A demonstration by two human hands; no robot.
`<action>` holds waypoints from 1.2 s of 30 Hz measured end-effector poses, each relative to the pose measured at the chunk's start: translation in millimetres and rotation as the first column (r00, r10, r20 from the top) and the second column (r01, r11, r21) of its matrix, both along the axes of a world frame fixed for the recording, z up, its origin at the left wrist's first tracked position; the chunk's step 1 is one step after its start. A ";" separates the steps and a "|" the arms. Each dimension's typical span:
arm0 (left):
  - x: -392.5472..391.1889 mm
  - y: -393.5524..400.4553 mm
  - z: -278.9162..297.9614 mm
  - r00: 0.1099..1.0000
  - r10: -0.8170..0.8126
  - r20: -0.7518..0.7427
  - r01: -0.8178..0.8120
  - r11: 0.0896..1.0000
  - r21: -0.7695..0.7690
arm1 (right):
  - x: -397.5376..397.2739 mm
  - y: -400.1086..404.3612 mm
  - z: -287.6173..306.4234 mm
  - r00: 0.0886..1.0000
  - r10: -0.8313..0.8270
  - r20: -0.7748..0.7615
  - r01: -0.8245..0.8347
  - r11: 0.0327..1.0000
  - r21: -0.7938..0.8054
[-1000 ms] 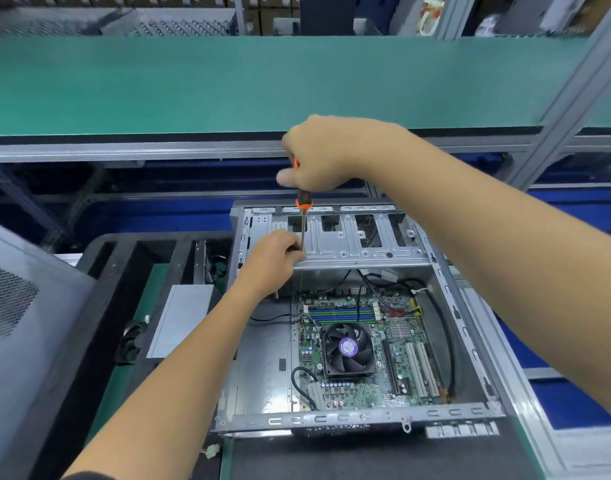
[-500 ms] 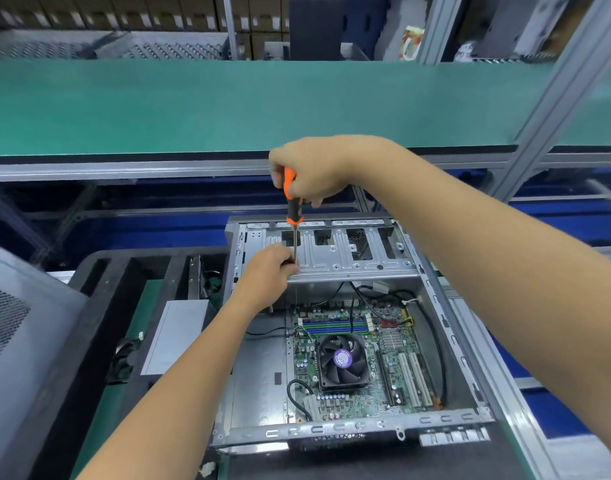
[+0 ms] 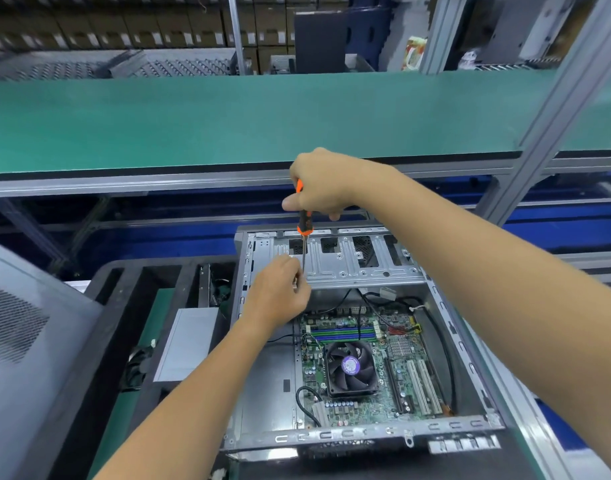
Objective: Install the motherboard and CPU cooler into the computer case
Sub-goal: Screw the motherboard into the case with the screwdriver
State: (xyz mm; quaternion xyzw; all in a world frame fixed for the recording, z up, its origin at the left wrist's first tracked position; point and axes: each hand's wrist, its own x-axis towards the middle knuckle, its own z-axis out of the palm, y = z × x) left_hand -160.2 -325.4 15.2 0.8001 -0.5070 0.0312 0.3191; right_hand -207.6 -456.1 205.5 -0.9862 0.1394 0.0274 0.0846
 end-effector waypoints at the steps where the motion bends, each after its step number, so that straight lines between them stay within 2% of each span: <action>1: -4.0 2.3 -0.6 1.000 -0.015 -0.003 0.015 0.999 0.052 | -0.5 0.2 -0.7 1.000 -0.007 0.000 0.007 1.000 0.005; 4: -16.3 1.8 -5.0 0.998 -0.068 0.001 0.063 0.939 0.337 | -2.4 -2.3 -1.2 1.000 -0.021 -0.006 0.021 0.997 0.071; 7: -27.6 -0.1 -13.5 0.996 -0.026 0.084 -0.032 0.782 0.623 | -6.9 -2.6 -0.5 1.000 0.018 -0.015 -0.014 0.969 0.247; 8: -30.2 0.7 -21.0 0.997 0.008 0.072 -0.055 0.727 0.685 | -8.4 -1.5 -0.7 0.999 0.038 -0.006 -0.035 0.960 0.277; 10: -30.3 -0.7 -37.7 0.996 0.089 0.000 -0.061 0.678 0.733 | -9.2 -1.3 -2.3 0.998 0.057 0.042 -0.065 0.974 0.219; 13: -24.6 -12.5 -54.6 0.977 0.193 -0.086 -0.081 0.718 0.691 | -7.4 -4.7 -6.4 0.996 0.036 0.077 -0.046 0.990 0.132; 17: -16.0 -25.5 -67.1 0.887 0.406 -0.219 -0.183 0.746 0.640 | -5.8 -8.7 -7.5 0.998 0.012 0.065 -0.020 0.991 0.136; 19: -13.3 -30.3 -72.9 0.853 0.434 -0.290 -0.202 0.787 0.582 | -4.9 -10.8 -7.3 0.998 0.019 0.060 -0.027 0.991 0.133; 25: -15.2 -31.9 -88.6 0.765 0.517 -0.385 -0.276 0.803 0.528 | -8.4 -12.4 -3.1 0.997 0.063 0.036 -0.068 0.987 0.146; 30: -16.9 -30.8 -89.6 0.784 0.511 -0.352 -0.301 0.810 0.504 | -8.3 -10.4 3.1 0.996 0.093 -0.010 -0.089 0.975 0.205; 36: -16.6 -28.1 -96.7 0.828 0.464 -0.316 -0.290 0.835 0.467 | -4.6 -7.5 -1.7 0.996 0.056 0.065 -0.057 0.998 0.027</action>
